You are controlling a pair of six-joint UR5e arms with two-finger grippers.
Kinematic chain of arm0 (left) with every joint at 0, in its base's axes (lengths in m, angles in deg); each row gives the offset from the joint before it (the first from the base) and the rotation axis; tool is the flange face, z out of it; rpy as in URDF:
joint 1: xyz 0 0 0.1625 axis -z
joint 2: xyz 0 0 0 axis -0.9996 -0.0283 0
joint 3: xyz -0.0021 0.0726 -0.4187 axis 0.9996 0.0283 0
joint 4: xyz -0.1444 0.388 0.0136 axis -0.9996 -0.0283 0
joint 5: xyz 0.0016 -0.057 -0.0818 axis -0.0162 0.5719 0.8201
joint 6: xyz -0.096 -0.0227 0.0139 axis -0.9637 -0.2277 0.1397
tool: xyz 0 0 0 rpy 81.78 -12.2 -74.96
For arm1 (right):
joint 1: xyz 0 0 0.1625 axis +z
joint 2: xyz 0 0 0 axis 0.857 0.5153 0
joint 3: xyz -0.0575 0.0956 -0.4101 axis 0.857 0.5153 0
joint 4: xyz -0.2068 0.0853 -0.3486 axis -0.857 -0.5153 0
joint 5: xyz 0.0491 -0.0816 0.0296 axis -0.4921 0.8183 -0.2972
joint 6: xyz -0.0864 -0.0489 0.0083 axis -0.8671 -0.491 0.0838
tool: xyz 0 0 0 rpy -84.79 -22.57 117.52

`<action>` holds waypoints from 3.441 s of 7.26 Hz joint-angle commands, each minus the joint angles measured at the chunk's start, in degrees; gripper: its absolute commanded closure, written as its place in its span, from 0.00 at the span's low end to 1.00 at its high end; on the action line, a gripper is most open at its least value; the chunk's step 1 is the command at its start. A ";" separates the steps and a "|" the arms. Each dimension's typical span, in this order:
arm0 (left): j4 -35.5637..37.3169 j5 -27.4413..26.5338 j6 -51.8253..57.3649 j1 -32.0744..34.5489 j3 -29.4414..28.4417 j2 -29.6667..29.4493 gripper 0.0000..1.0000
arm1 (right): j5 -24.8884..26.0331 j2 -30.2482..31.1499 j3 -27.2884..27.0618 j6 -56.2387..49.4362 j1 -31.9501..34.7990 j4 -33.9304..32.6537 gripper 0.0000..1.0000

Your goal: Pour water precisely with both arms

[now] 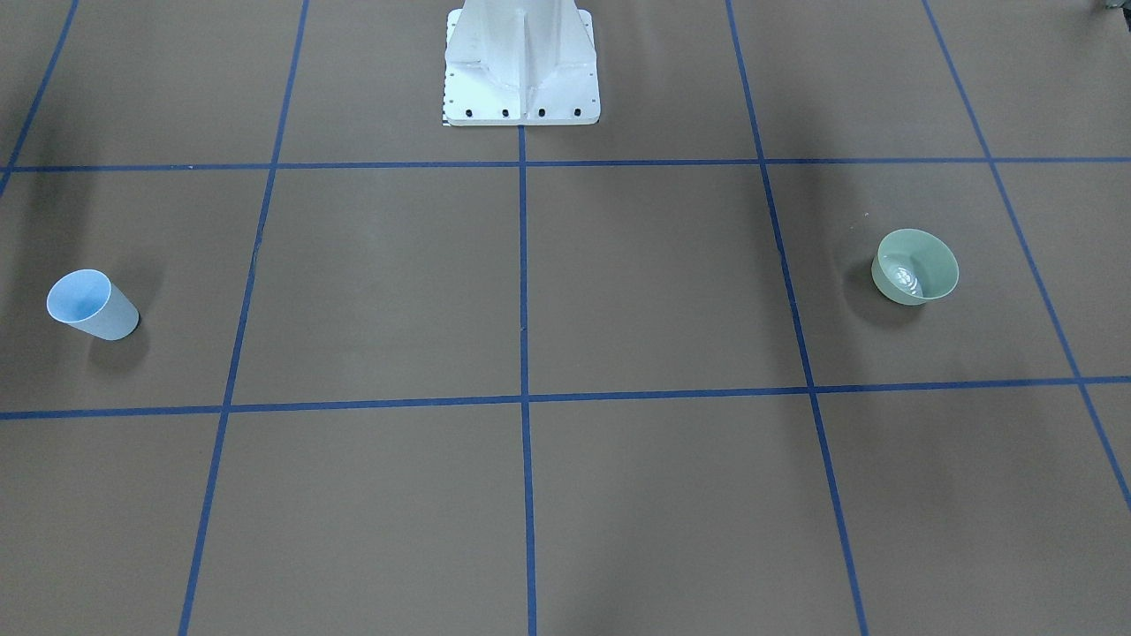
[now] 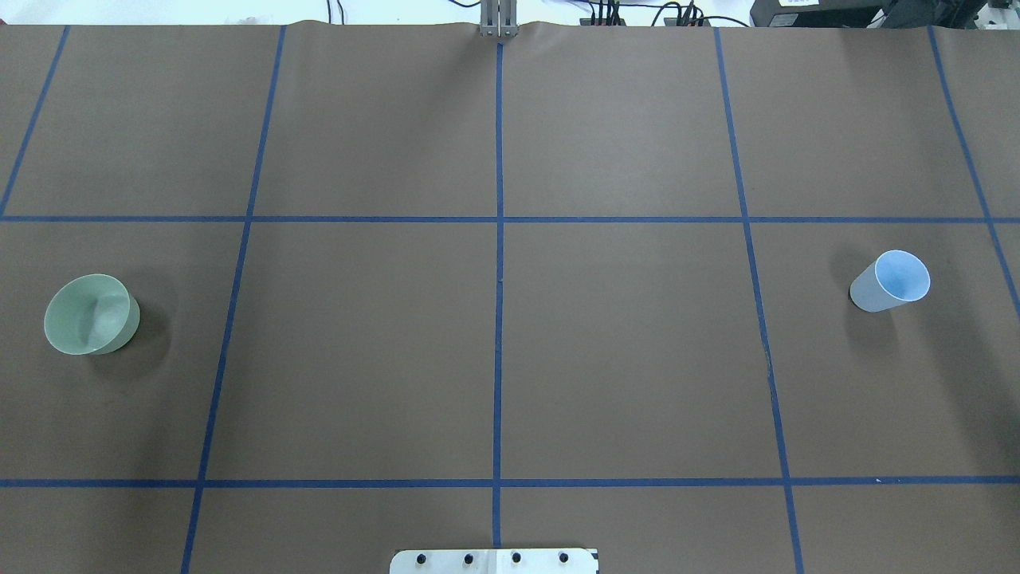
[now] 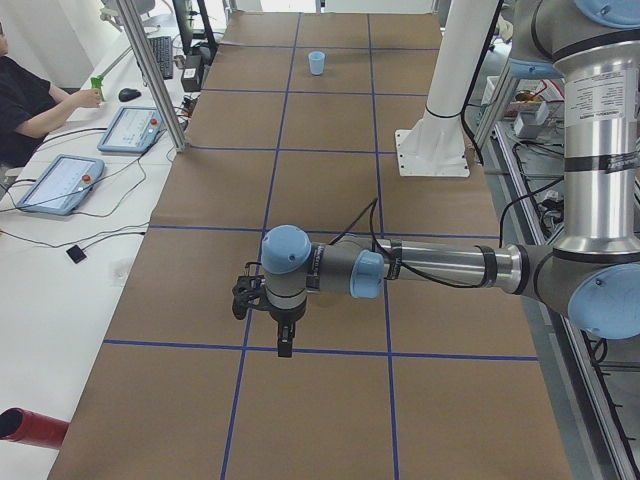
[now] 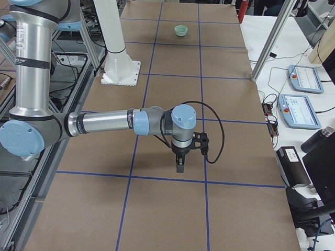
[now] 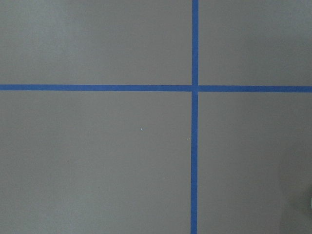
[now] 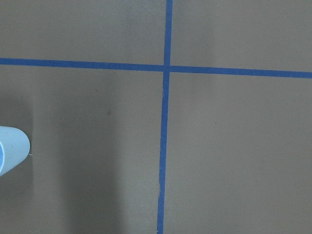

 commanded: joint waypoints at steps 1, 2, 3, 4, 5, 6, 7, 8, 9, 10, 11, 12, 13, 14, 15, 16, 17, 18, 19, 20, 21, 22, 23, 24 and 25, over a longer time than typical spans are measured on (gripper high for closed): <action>-1.93 4.51 -0.64 -0.80 0.17 -0.28 0.00 | -0.33 -0.34 -0.91 0.09 0.00 0.00 0.00; -1.59 10.46 -1.34 -2.03 0.25 -1.76 0.00 | -0.33 -0.34 -1.09 0.09 0.00 0.00 0.00; -2.11 14.09 -4.05 -2.13 -0.35 -2.81 0.00 | -0.33 -0.34 -1.09 0.09 0.00 0.00 0.00; -1.68 14.73 -11.29 -4.05 -0.27 -7.44 0.00 | -0.25 -0.34 -1.09 -0.09 0.00 0.00 0.00; -3.16 13.96 -19.37 -9.81 2.16 -7.40 0.00 | -0.25 -0.34 -1.00 -0.09 0.00 0.00 0.00; -7.96 9.77 -25.63 -14.48 2.36 -5.66 0.00 | -0.25 -0.34 -1.00 0.00 0.00 0.00 0.00; -18.79 4.86 -33.00 -19.31 2.28 -0.42 0.01 | -0.25 -0.34 -1.00 0.09 0.00 0.00 0.00; -27.43 2.55 -41.25 -23.19 2.02 1.81 0.02 | -0.25 -0.34 -1.00 0.18 0.00 0.00 0.00; -29.69 1.13 -43.25 -26.62 1.84 2.70 0.02 | -0.16 -0.34 -1.00 0.09 0.00 0.00 0.00; -30.32 -2.28 -43.53 -29.26 0.18 2.62 0.02 | -0.25 -0.26 -1.00 0.18 0.00 0.00 0.00; -33.11 -4.14 -43.36 -29.64 -3.14 2.19 0.02 | -0.25 -0.26 -1.00 0.09 0.00 0.00 0.00; -35.84 -4.16 -43.53 -29.73 -6.39 1.49 0.02 | -0.25 -0.26 -1.00 0.18 0.00 0.00 0.00; -36.48 -4.16 -43.62 -29.90 -8.25 0.26 0.02 | -0.25 -0.26 -1.00 0.18 0.00 -0.09 0.00; -36.57 -4.16 -43.62 -31.73 -8.62 0.08 0.02 | -0.16 -0.17 -1.00 0.18 0.00 -0.09 0.00; -36.57 -4.16 -43.71 -32.79 -8.62 -0.45 0.02 | -0.16 -0.08 -1.09 0.18 0.00 -0.09 0.00; -36.57 -4.16 -43.97 -33.41 -8.54 -0.54 0.14 | -0.16 -0.08 -1.09 0.18 0.00 0.00 0.00; -36.74 -3.98 -45.63 -33.51 -8.45 -0.54 0.62 | -0.07 0.09 -1.00 0.09 0.00 -0.09 0.00; -36.66 -3.98 -45.82 -33.51 -8.62 -0.54 1.00 | -0.07 0.27 -1.00 0.18 0.00 -0.09 0.00; -36.66 -3.72 -45.91 -33.42 -8.71 -0.45 1.00 | -0.07 0.36 -1.09 0.18 0.00 -0.09 0.00; -36.57 -3.19 -45.82 -33.07 -8.01 0.16 1.00 | -0.07 0.36 -1.09 0.18 0.00 0.00 0.00; -36.48 2.47 -44.95 -31.68 -6.53 2.95 1.00 | 0.02 0.36 -1.09 0.18 0.00 0.00 0.00; -35.87 6.79 -44.85 -24.88 -5.73 3.24 1.00 | 0.02 0.27 -1.18 0.18 0.00 -0.09 0.00; -34.82 9.18 -44.94 -22.89 -5.55 1.93 1.00 | -0.07 0.36 -1.18 0.18 0.00 0.00 0.00; -31.51 9.29 -45.90 -22.61 -5.55 -2.26 1.00 | -0.07 0.36 -1.26 0.18 0.00 0.00 0.00; -23.73 9.29 -46.00 -22.44 -5.46 -8.82 1.00 | -0.07 0.36 -1.26 0.18 0.00 -0.09 0.00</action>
